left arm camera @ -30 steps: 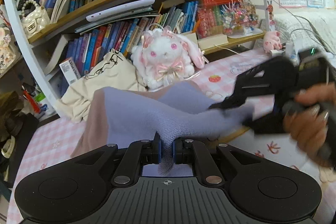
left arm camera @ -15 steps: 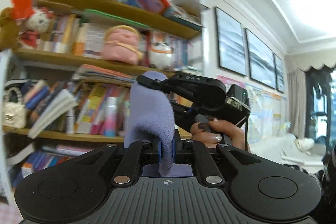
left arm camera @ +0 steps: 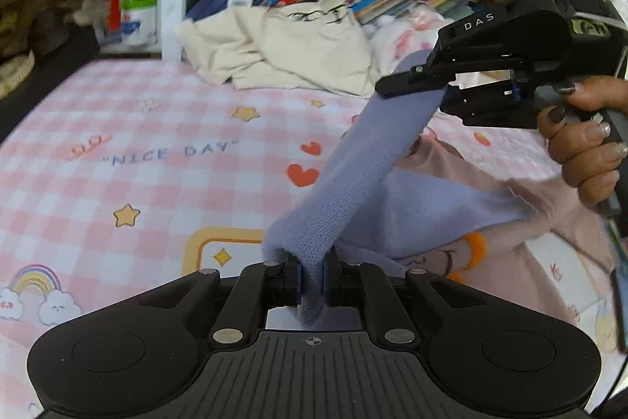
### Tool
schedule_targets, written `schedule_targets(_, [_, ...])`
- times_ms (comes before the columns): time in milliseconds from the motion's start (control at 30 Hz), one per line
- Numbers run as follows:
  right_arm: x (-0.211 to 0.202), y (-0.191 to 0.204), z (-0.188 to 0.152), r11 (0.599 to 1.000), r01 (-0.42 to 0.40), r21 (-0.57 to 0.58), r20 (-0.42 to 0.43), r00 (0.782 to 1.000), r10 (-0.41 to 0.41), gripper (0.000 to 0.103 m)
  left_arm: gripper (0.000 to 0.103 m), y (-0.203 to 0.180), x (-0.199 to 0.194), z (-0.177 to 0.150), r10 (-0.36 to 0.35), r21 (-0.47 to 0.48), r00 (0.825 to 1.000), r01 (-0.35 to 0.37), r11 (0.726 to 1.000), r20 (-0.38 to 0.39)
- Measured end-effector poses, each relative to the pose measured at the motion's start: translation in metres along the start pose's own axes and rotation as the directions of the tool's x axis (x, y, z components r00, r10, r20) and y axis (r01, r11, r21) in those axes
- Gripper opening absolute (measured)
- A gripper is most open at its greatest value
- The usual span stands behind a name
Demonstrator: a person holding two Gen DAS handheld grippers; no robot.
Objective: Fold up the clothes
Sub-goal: 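Lift the sweater with both grippers and shake it out in the air, then lay the sweater flat on the bed with both grippers and release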
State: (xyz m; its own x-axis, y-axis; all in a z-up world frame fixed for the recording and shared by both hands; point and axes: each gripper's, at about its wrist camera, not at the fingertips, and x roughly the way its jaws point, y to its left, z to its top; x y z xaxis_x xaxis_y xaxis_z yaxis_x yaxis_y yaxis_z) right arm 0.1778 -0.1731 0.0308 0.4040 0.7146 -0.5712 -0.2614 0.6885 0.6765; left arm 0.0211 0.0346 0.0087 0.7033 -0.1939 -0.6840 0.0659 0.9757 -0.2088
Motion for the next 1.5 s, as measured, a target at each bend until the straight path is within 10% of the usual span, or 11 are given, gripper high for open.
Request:
schedule_targets(167, [0.034, 0.023, 0.009, 0.988, 0.058, -0.141, 0.034, 0.998, -0.054, 0.022, 0.014, 0.015, 0.013, 0.015, 0.026, 0.004, 1.000, -0.026, 1.000, -0.015])
schedule_targets(267, [0.032, 0.020, 0.000, 0.971, 0.113, -0.210, 0.060, 0.993, -0.103, 0.069, 0.019, 0.022, 0.020, 0.010, 0.056, 0.026, 0.998, -0.055, 0.998, -0.032])
schedule_targets(600, [-0.075, -0.060, -0.066, 0.909, 0.312, -0.277, 0.069, 0.950, -0.305, 0.073, 0.054, 0.030, -0.003, 0.004, 0.165, -0.006, 0.986, -0.166, 0.986, -0.003])
schedule_targets(833, [-0.108, -0.111, -0.119, 0.822, 0.481, -0.305, 0.061, 0.871, -0.488, 0.071, 0.064, 0.009, -0.001, -0.023, 0.144, -0.036, 0.986, -0.147, 0.988, -0.080])
schedule_targets(1067, [-0.118, -0.117, -0.141, 0.867, 0.408, -0.286, -0.010, 0.903, -0.429, 0.066, 0.064, 0.006, -0.009, -0.030, 0.064, -0.228, 0.995, -0.079, 0.970, -0.071])
schedule_targets(1133, [-0.111, -0.113, -0.144, 0.866, 0.389, -0.314, -0.042, 0.905, -0.423, 0.043, 0.063, 0.001, -0.009, -0.027, 0.052, -0.254, 0.997, -0.066, 0.965, -0.060])
schedule_targets(1300, [-0.098, -0.096, -0.155, 0.799, 0.358, -0.483, -0.044, 0.901, -0.431, 0.026, 0.060, -0.007, 0.002, -0.018, 0.005, -0.335, 0.999, -0.020, 0.942, -0.046])
schedule_targets(1367, [-0.097, -0.096, -0.156, 0.796, 0.328, -0.510, -0.051, 0.912, -0.408, 0.011, 0.014, -0.010, 0.013, -0.016, 0.009, -0.346, 0.998, -0.029, 0.938, -0.061])
schedule_targets(1500, [-0.098, -0.101, -0.146, 0.752, 0.385, -0.535, 0.023, 0.896, -0.443, 0.009, 0.004, -0.003, 0.012, -0.010, 0.012, -0.389, 1.000, -0.017, 0.921, -0.017])
